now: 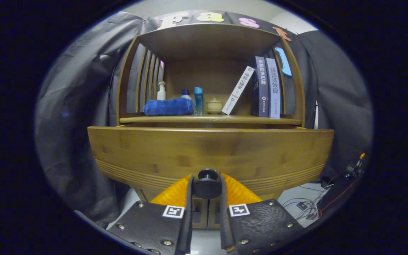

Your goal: Pull open the drawer, take out the items inside it, and place them on the countertop above the cabinet.

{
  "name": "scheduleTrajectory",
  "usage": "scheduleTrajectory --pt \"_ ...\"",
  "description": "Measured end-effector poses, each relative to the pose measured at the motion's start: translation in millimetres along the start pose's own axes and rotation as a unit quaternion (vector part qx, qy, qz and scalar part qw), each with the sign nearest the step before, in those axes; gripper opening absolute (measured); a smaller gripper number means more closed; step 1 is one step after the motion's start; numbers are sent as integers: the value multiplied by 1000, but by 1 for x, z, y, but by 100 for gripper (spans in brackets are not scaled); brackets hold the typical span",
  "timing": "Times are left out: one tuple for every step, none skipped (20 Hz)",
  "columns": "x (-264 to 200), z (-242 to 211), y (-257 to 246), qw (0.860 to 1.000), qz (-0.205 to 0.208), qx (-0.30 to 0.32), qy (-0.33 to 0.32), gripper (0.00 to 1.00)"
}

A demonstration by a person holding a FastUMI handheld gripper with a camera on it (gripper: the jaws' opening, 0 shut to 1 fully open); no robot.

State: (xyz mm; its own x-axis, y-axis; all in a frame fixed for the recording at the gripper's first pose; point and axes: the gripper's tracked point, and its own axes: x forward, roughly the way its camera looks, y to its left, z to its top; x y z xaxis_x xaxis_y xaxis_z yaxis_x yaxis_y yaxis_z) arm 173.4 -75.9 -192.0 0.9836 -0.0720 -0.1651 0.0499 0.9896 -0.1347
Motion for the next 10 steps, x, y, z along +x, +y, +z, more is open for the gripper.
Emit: scheduleTrajectory --pt "-3 2 -1 1000 -5 -4 -4 32" --pt "-9 -1 0 1000 -9 -6 -5 32" --pt "-18 -1 -1 1000 -10 -6 -6 32" --pt "-25 -3 0 1000 -10 0 -4 32" --pt "-33 -6 1 1000 -9 7 -1 32" --pt "-42 -12 1 1000 -7 9 6 32" --pt "-50 -10 1 1000 -7 8 2 32" --pt "-58 -13 1 1000 -5 4 5 32" --pt "-68 -13 1 1000 -2 3 4 32" --pt "-87 -6 -3 1000 -7 0 -10 32"
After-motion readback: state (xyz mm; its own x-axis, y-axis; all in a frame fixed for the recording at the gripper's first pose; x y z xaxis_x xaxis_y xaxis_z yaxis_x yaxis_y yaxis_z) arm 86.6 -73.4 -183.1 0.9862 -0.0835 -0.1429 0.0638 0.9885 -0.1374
